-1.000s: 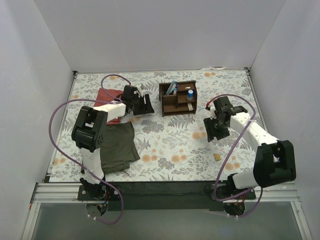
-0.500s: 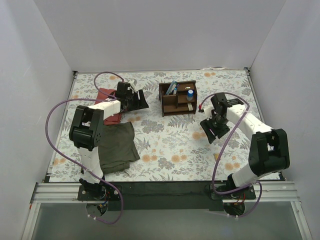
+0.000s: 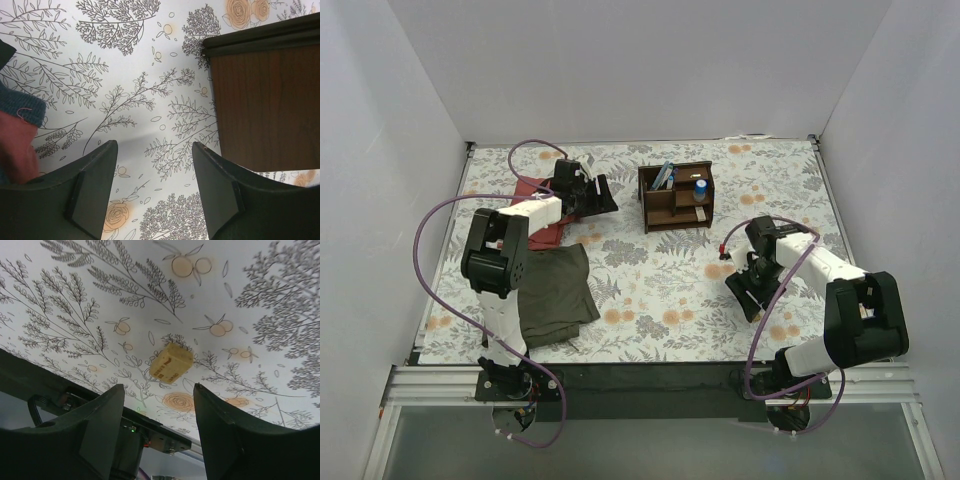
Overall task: Sort the stationery into containers
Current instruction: Move the stationery to the center of the board.
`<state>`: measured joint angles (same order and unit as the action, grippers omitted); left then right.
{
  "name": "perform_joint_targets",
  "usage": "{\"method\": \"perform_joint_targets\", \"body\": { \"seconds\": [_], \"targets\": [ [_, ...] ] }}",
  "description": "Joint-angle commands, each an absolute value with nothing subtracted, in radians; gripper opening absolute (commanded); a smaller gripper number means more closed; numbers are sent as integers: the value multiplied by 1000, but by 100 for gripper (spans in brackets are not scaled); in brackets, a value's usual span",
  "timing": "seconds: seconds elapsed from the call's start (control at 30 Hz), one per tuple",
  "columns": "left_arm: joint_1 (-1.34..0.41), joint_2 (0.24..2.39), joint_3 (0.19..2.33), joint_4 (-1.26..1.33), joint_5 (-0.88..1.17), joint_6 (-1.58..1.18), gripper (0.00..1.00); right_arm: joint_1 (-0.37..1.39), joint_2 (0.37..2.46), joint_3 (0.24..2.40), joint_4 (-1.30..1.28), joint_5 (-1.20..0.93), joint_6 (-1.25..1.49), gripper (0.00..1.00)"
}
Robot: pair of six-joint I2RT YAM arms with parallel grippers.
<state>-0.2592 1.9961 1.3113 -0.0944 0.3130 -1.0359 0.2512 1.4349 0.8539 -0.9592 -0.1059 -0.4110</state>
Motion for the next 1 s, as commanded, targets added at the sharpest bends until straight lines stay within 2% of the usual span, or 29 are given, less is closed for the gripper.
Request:
{"method": "perform_joint_targets", "body": {
  "seconds": [0.0, 0.37, 0.63, 0.87, 0.97],
  "targets": [
    [-258, 1993, 1335, -89, 327, -1034, 61, 256, 1419, 818, -934, -129, -416, 66],
    [-259, 1976, 1301, -83, 318, -1045, 61, 267, 1535, 862, -896, -115, -397, 64],
    [-261, 1991, 1319, -81, 325, -1045, 61, 270, 1520, 835, -885, -61, -374, 57],
    [-259, 2005, 1333, -78, 331, -1051, 61, 276, 1467, 781, -911, -40, -374, 55],
    [-259, 2009, 1336, -75, 334, -1058, 61, 276, 1462, 769, -905, -43, -379, 50]
  ]
}}
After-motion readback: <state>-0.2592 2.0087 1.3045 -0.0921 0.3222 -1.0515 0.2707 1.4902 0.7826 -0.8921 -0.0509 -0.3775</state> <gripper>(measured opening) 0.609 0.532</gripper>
